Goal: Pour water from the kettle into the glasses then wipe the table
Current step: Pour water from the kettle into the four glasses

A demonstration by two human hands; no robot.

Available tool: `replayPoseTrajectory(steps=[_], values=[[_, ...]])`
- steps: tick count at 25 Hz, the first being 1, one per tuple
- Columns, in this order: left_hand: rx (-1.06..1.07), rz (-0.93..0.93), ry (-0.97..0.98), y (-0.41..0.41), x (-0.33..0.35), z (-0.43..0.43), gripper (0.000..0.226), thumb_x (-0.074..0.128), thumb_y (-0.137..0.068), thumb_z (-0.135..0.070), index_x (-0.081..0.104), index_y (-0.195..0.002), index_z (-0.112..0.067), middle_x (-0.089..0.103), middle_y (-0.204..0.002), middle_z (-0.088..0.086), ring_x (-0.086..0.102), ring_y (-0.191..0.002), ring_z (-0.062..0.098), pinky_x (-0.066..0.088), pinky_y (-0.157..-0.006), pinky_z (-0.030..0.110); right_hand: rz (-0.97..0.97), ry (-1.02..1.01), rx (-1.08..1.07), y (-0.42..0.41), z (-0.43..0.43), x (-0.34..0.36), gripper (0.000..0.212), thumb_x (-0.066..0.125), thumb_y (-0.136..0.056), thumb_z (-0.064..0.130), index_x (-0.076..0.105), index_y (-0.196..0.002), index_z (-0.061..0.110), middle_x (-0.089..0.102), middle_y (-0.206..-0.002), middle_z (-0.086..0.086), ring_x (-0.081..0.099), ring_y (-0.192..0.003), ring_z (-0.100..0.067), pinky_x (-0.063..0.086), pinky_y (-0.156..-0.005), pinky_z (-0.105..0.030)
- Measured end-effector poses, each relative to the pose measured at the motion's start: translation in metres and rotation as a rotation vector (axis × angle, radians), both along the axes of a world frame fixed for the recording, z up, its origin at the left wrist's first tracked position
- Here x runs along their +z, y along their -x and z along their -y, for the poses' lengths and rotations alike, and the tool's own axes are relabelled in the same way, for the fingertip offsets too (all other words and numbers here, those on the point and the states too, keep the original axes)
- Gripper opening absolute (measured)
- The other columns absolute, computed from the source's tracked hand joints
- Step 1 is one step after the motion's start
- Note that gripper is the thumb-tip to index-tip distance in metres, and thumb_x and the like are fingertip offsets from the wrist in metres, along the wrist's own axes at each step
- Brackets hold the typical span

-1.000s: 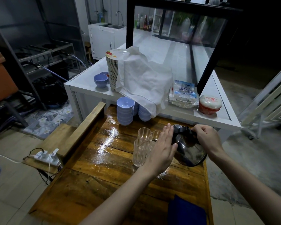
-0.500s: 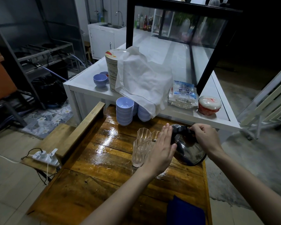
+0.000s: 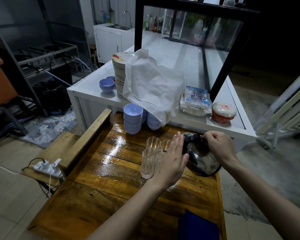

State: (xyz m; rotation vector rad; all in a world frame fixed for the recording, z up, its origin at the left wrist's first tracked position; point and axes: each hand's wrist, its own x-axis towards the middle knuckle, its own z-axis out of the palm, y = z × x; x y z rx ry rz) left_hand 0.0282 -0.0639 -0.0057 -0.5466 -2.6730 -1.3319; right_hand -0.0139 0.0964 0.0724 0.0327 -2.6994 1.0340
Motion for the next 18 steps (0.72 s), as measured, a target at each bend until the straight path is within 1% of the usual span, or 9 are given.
replayPoseTrajectory(steps=[9,18], values=[[-0.024,0.007,0.013,0.0007,-0.0002,-0.0007,0.063,0.029,-0.104,-0.031,-0.007,-0.153,-0.016,-0.016,-0.161,-0.002,-0.018,-0.146,0.002,-0.003,-0.121,0.027,0.007,-0.024,0.005,0.0034,-0.0012,0.0024,0.038,0.055,-0.089,0.018,0.062,-0.058,-0.002,0.062,-0.061,-0.022,0.047,-0.053,-0.018,0.032,-0.050,-0.030],[-0.026,-0.015,0.038,0.0027,0.0054,-0.0018,0.063,0.029,-0.104,-0.030,-0.008,-0.152,-0.014,-0.019,-0.159,-0.003,-0.019,-0.145,0.004,-0.010,-0.116,0.016,-0.001,-0.025,-0.024,0.0062,-0.0037,0.0025,0.037,0.056,-0.089,0.019,0.062,-0.059,-0.003,0.063,-0.062,-0.023,0.046,-0.053,-0.019,0.031,-0.049,-0.031]])
